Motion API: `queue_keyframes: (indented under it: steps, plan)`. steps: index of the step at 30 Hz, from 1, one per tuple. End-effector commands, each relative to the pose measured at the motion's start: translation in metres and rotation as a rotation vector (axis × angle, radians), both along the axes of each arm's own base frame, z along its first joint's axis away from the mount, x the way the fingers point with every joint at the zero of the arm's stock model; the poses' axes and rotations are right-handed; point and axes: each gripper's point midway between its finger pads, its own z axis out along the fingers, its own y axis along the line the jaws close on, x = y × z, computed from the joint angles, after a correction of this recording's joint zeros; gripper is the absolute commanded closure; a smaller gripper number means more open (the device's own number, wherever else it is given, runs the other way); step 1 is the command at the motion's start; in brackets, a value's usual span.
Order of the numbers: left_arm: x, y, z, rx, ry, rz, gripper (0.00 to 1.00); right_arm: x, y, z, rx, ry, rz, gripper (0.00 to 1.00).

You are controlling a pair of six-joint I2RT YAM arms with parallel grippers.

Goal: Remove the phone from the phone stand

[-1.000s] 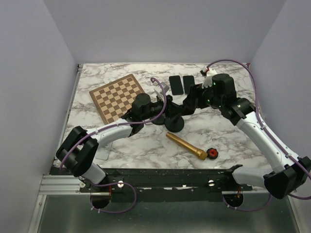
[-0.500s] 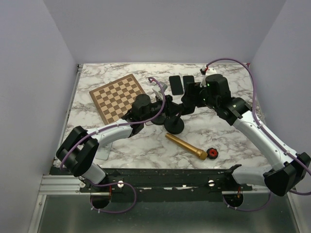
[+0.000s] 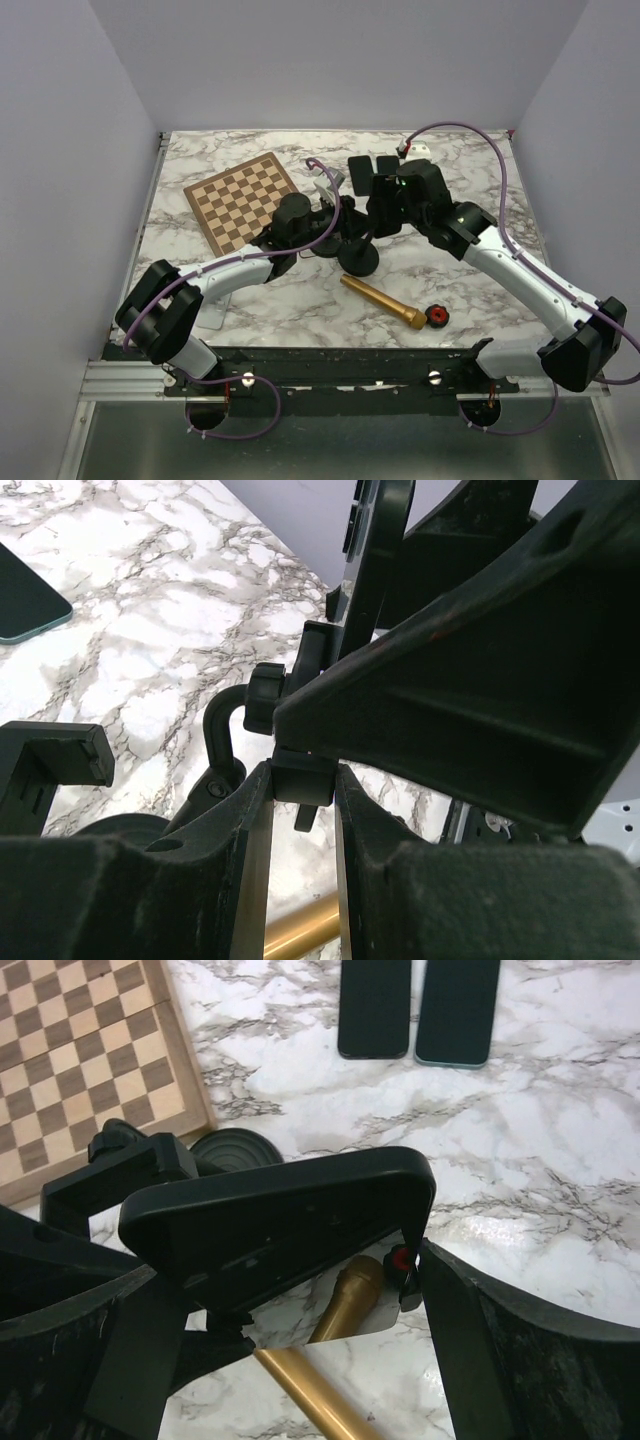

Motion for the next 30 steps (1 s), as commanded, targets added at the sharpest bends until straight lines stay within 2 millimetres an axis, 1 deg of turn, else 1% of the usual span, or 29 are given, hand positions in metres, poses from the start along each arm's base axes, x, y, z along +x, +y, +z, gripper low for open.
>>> queue_keyframes:
  steps: [1, 5, 10, 12, 15, 17, 19, 21, 22, 24, 28, 29, 30]
  plan:
    - [-0.001, 0.004, -0.032, 0.084, 0.102, 0.030, 1.00, 0.010, -0.005, 0.012, -0.036, -0.057, -0.103, 0.04]
    - [-0.002, 0.004, -0.035, 0.090, 0.105, 0.030, 1.00, 0.011, -0.002, 0.020, -0.065, -0.087, -0.108, 0.03]
    - [-0.002, 0.003, -0.035, 0.089, 0.109, 0.030, 1.00, 0.010, 0.010, 0.025, -0.090, -0.116, -0.100, 0.04]
    - [-0.002, 0.003, -0.034, 0.087, 0.109, 0.027, 1.00, 0.012, 0.008, 0.024, -0.109, -0.120, -0.119, 0.08]
    - [-0.002, 0.004, -0.034, 0.088, 0.112, 0.029, 1.00, 0.014, 0.001, 0.023, -0.121, -0.135, -0.161, 0.11]
    - [-0.003, 0.004, -0.034, 0.089, 0.112, 0.031, 1.00, 0.012, -0.002, 0.021, -0.115, -0.144, -0.167, 0.11]
    - [-0.003, 0.005, -0.034, 0.089, 0.112, 0.032, 1.00, 0.011, -0.004, 0.019, -0.114, -0.156, -0.163, 0.09]
    - [-0.004, 0.005, -0.033, 0.088, 0.111, 0.029, 1.00, 0.010, -0.005, 0.017, -0.120, -0.160, -0.154, 0.09]
    - [-0.004, 0.004, -0.033, 0.088, 0.111, 0.026, 1.00, 0.009, -0.004, 0.016, -0.123, -0.160, -0.144, 0.14]
    - [-0.005, 0.004, -0.033, 0.086, 0.109, 0.020, 1.00, 0.008, 0.000, 0.014, -0.120, -0.162, -0.110, 0.39]
    - [-0.006, 0.006, -0.030, 0.093, 0.113, 0.024, 1.00, 0.007, 0.005, 0.015, -0.107, -0.177, -0.071, 0.79]
    - [-0.005, 0.008, -0.030, 0.099, 0.116, 0.033, 0.97, 0.006, 0.006, 0.016, -0.105, -0.180, -0.059, 0.85]
    - [-0.005, 0.009, -0.030, 0.105, 0.120, 0.043, 0.87, 0.006, 0.007, 0.016, -0.107, -0.180, -0.050, 0.96]
